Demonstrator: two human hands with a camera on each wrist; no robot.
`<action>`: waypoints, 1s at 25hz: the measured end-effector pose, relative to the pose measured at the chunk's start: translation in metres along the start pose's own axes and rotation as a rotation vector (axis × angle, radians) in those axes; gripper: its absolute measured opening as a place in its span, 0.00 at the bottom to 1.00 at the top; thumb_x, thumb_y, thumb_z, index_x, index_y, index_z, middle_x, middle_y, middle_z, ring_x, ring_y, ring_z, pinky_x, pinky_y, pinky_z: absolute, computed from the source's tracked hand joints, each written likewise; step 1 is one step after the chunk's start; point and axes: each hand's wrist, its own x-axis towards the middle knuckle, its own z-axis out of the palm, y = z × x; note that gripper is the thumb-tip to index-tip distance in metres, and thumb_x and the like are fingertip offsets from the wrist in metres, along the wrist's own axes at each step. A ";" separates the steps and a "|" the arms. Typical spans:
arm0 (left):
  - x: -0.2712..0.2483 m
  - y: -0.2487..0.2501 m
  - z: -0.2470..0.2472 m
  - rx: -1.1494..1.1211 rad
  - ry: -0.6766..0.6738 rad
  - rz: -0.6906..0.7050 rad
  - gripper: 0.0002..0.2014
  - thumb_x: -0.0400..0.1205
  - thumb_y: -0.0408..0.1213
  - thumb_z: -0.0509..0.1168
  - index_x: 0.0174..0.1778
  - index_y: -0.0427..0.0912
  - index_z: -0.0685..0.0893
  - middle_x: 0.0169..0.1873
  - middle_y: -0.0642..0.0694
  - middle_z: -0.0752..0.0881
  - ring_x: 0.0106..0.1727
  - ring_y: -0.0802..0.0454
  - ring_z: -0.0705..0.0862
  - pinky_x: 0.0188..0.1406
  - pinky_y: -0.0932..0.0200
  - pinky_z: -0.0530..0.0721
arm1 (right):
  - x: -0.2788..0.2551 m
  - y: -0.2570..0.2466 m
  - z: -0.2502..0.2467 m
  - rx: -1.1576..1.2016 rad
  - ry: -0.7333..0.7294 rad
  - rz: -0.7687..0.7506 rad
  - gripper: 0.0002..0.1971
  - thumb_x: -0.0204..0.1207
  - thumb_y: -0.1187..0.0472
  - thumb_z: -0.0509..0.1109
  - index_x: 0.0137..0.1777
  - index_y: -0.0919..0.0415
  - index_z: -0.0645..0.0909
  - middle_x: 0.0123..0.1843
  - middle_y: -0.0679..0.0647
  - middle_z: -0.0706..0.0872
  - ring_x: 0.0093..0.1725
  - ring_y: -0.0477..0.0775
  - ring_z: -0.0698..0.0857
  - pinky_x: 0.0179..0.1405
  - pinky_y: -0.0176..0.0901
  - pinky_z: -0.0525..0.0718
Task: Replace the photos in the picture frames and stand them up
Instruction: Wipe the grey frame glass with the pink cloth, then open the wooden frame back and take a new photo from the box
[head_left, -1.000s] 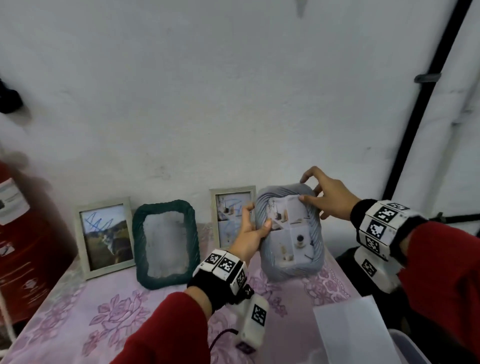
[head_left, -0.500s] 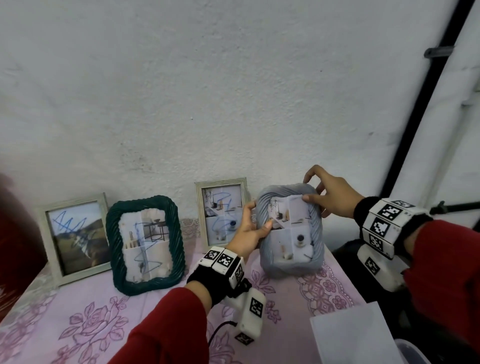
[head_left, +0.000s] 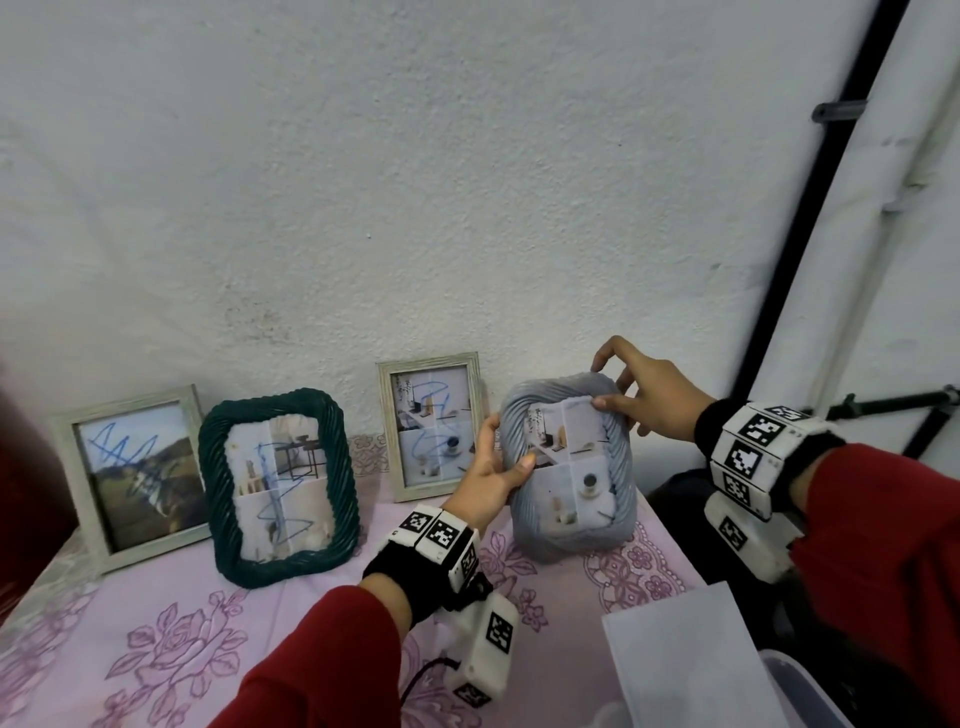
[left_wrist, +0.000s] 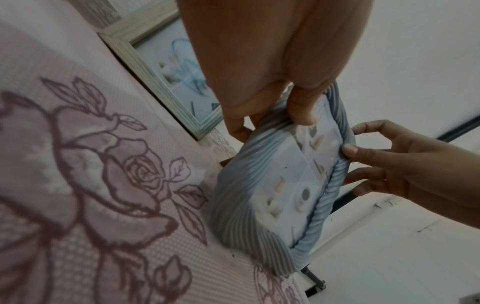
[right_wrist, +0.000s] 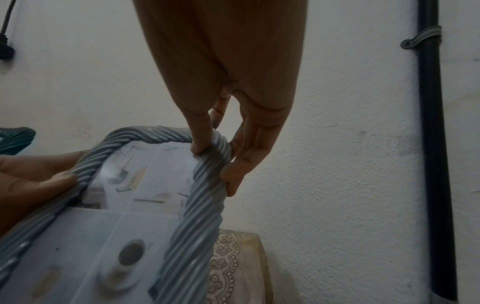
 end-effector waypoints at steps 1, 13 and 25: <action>0.000 0.001 0.000 0.011 -0.005 0.004 0.22 0.83 0.22 0.57 0.60 0.57 0.67 0.52 0.49 0.85 0.43 0.63 0.89 0.39 0.65 0.88 | 0.000 -0.001 0.000 -0.006 0.004 0.003 0.16 0.75 0.62 0.71 0.58 0.55 0.70 0.45 0.64 0.82 0.33 0.63 0.84 0.30 0.56 0.86; -0.008 0.025 -0.007 0.233 0.128 -0.051 0.19 0.83 0.40 0.61 0.69 0.52 0.66 0.48 0.52 0.84 0.46 0.60 0.84 0.40 0.59 0.81 | -0.003 -0.011 0.000 -0.193 0.051 0.023 0.25 0.73 0.59 0.72 0.68 0.58 0.67 0.59 0.63 0.77 0.58 0.60 0.78 0.60 0.54 0.78; 0.007 0.115 -0.075 0.851 0.567 0.338 0.13 0.75 0.26 0.65 0.55 0.39 0.84 0.57 0.39 0.82 0.59 0.47 0.80 0.59 0.57 0.77 | 0.041 -0.132 0.052 -0.110 0.225 -0.147 0.10 0.75 0.62 0.63 0.55 0.58 0.80 0.57 0.59 0.81 0.60 0.60 0.78 0.62 0.55 0.76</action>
